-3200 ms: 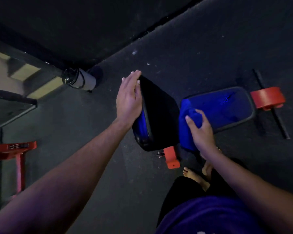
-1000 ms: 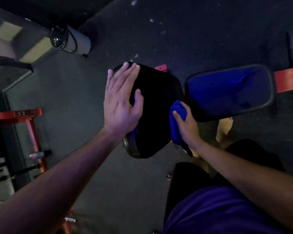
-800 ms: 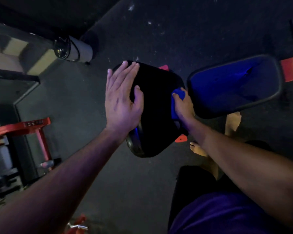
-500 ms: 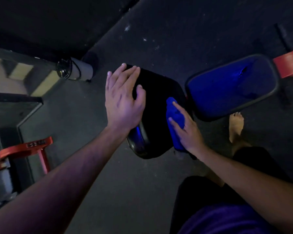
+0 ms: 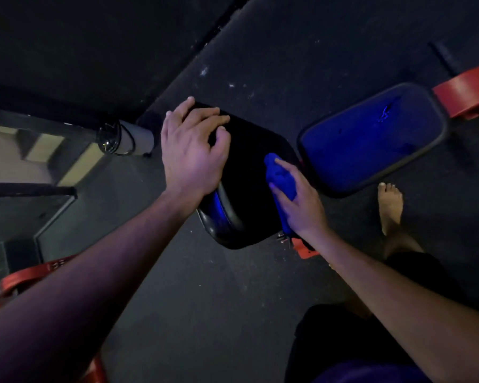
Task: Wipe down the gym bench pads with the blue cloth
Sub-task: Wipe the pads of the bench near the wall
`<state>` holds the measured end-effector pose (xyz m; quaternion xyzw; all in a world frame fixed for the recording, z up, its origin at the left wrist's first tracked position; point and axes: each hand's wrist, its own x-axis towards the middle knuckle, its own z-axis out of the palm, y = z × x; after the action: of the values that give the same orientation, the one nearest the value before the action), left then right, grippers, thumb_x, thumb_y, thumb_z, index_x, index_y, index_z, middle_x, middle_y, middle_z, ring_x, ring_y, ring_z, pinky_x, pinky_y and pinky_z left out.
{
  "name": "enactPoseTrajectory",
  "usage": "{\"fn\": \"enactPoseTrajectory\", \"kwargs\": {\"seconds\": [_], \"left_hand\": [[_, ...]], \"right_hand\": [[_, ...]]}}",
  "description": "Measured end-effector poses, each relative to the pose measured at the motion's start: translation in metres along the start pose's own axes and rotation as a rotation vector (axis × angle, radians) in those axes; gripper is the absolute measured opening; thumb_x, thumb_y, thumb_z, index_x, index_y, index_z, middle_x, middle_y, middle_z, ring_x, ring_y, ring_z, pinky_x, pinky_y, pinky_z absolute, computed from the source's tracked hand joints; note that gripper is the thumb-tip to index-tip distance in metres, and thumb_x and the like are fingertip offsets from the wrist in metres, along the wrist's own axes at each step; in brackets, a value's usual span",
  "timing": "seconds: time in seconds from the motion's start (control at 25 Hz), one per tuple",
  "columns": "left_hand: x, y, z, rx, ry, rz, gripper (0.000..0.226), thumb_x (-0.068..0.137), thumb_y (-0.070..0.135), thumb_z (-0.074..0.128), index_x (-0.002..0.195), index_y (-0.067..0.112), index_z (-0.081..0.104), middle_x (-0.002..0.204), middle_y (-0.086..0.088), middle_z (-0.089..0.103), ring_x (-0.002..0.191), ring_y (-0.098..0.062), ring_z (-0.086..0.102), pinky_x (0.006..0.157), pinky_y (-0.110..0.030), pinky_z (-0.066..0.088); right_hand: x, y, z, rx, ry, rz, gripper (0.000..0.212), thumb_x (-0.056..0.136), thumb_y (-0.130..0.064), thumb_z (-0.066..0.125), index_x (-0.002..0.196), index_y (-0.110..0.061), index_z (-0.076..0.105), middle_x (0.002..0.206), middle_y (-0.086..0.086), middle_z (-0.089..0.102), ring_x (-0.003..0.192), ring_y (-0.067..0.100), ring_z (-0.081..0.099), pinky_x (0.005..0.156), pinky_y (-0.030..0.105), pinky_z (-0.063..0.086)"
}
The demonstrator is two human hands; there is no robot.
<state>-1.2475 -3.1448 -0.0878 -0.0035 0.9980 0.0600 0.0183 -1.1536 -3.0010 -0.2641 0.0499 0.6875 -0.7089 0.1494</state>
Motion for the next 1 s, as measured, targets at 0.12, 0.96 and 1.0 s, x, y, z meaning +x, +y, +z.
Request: {"fn": "enactPoseTrajectory", "kwargs": {"seconds": [0.12, 0.96, 1.0], "left_hand": [[0.001, 0.001, 0.000, 0.059, -0.008, 0.014, 0.042, 0.098, 0.036, 0.042, 0.122, 0.027, 0.074, 0.134, 0.011, 0.065, 0.149, -0.015, 0.032, 0.125, -0.048, 0.017], [0.044, 0.001, -0.017, 0.416, -0.672, 0.710, 0.067, 0.094, 0.059, 0.021, 0.144, 0.033, 0.058, 0.151, 0.009, 0.054, 0.143, -0.010, 0.046, 0.122, -0.047, 0.030], [0.045, 0.000, -0.015, 0.409, -0.670, 0.705, 0.067, 0.094, 0.058, 0.022, 0.144, 0.033, 0.059, 0.151, 0.009, 0.054, 0.143, -0.010, 0.046, 0.122, -0.047, 0.031]], "right_hand": [[0.004, 0.023, -0.014, -0.085, -0.015, 0.026, 0.047, 0.098, -0.041, 0.055, 0.143, -0.031, 0.045, 0.140, -0.006, 0.055, 0.125, 0.012, 0.055, 0.104, 0.032, 0.044], [0.190, 0.104, 0.000, -0.112, -0.065, 0.355, 0.044, 0.096, -0.051, 0.052, 0.138, -0.037, 0.048, 0.136, 0.003, 0.059, 0.121, 0.023, 0.055, 0.095, 0.027, 0.038], [0.194, 0.112, 0.000, -0.119, -0.051, 0.403, 0.044, 0.097, -0.050, 0.052, 0.138, -0.034, 0.048, 0.135, 0.004, 0.059, 0.121, 0.024, 0.055, 0.097, 0.029, 0.038]]}}
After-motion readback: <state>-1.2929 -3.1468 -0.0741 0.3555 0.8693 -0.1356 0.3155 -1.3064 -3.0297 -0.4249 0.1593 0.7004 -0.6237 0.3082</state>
